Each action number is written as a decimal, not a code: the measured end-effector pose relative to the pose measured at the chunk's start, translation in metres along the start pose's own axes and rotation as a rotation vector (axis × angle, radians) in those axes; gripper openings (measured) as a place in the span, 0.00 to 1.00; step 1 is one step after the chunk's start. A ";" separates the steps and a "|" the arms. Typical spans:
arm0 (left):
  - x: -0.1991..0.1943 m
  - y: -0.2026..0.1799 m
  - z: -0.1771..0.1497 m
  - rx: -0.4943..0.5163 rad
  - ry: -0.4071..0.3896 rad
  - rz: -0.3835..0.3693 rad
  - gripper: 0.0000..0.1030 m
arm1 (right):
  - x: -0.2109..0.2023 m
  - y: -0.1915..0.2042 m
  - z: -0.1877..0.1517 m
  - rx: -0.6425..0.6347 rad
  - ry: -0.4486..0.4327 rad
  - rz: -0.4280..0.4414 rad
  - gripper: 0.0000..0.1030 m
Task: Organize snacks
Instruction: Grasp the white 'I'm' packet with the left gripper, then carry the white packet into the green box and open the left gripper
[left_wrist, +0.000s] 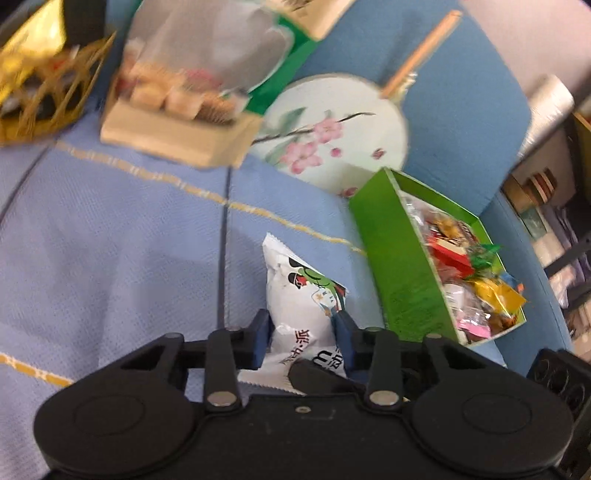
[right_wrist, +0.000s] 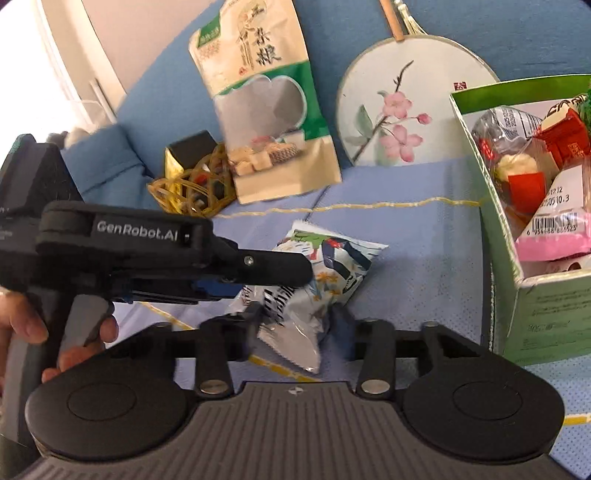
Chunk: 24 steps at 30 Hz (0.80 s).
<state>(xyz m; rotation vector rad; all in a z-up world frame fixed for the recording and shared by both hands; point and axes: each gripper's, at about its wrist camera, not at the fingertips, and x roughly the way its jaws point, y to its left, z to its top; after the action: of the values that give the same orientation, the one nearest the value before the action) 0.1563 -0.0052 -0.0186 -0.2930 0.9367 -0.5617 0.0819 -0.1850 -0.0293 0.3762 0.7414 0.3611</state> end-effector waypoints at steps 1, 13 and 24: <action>-0.006 -0.007 0.002 0.017 -0.013 -0.002 0.17 | -0.006 0.003 0.003 -0.010 -0.017 -0.001 0.59; -0.013 -0.104 0.040 0.217 -0.120 -0.127 0.17 | -0.087 -0.016 0.041 -0.037 -0.306 -0.083 0.58; 0.049 -0.185 0.069 0.333 -0.087 -0.223 0.17 | -0.126 -0.072 0.059 0.011 -0.481 -0.273 0.57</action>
<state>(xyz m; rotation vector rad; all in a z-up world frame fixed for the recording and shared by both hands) 0.1759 -0.1849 0.0742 -0.1209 0.7162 -0.8913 0.0509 -0.3151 0.0513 0.3493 0.3164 0.0032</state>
